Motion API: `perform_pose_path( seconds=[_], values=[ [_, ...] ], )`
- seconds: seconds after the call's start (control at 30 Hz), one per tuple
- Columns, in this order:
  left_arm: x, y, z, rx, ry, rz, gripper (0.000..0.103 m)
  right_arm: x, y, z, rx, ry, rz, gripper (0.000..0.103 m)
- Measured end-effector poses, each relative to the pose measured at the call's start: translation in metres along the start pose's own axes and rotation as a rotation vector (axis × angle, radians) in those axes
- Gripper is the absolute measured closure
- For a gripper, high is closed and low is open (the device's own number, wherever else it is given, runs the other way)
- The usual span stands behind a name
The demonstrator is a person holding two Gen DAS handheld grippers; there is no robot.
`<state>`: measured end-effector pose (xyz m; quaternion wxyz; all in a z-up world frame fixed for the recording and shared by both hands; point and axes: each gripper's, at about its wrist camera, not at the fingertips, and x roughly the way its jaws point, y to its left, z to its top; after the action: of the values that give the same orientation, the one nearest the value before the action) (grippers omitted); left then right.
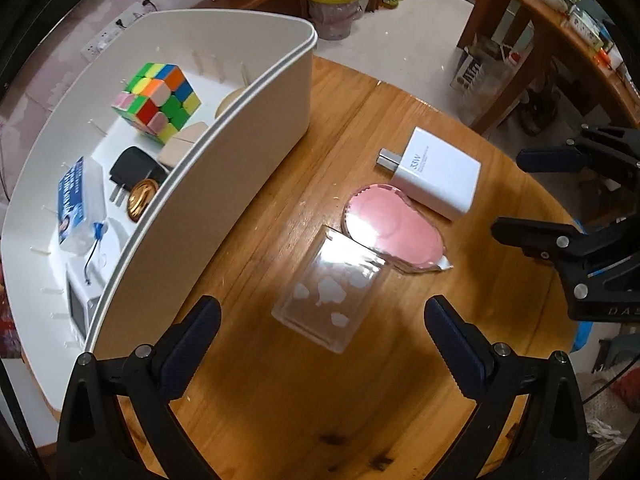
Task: Organize rigid objects
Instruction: 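Move both tools back toward the clear plastic box and white charger, then grasp the clear plastic box with the left tool while the right tool grasps the white charger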
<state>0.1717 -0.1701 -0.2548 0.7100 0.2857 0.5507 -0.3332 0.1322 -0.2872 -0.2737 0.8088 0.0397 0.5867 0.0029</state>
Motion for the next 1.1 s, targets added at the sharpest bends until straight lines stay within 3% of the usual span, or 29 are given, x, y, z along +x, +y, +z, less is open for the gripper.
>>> perform_pose_path(
  seconds=[0.23, 0.4, 0.47, 0.77, 0.83, 0.9, 1.1],
  values=[
    [0.015, 0.005, 0.012, 0.021, 0.032, 0.001, 0.006, 0.019, 0.002, 0.016, -0.011, 0.01, -0.001, 0.037],
    [0.02, -0.006, 0.013, 0.098, 0.029, 0.017, 0.008, 0.033, 0.003, 0.024, -0.026, 0.029, -0.007, 0.037],
    [0.024, -0.01, 0.014, 0.109, 0.042, 0.001, 0.021, 0.038, 0.005, 0.026, -0.032, 0.036, -0.01, 0.037],
    [0.032, 0.001, 0.015, 0.069, 0.057, -0.046, 0.044, 0.047, 0.01, 0.033, -0.074, 0.026, -0.036, 0.037],
    [0.031, -0.002, 0.015, 0.073, 0.047, -0.036, 0.047, 0.047, 0.013, 0.033, -0.095, 0.016, -0.047, 0.039],
    [0.031, -0.004, 0.013, 0.061, 0.042, -0.022, 0.047, 0.045, 0.017, 0.033, -0.116, 0.003, -0.043, 0.054],
    [0.023, 0.002, -0.004, -0.03, 0.018, 0.018, 0.048, 0.043, 0.02, 0.032, -0.115, 0.001, -0.047, 0.056]
  ],
)
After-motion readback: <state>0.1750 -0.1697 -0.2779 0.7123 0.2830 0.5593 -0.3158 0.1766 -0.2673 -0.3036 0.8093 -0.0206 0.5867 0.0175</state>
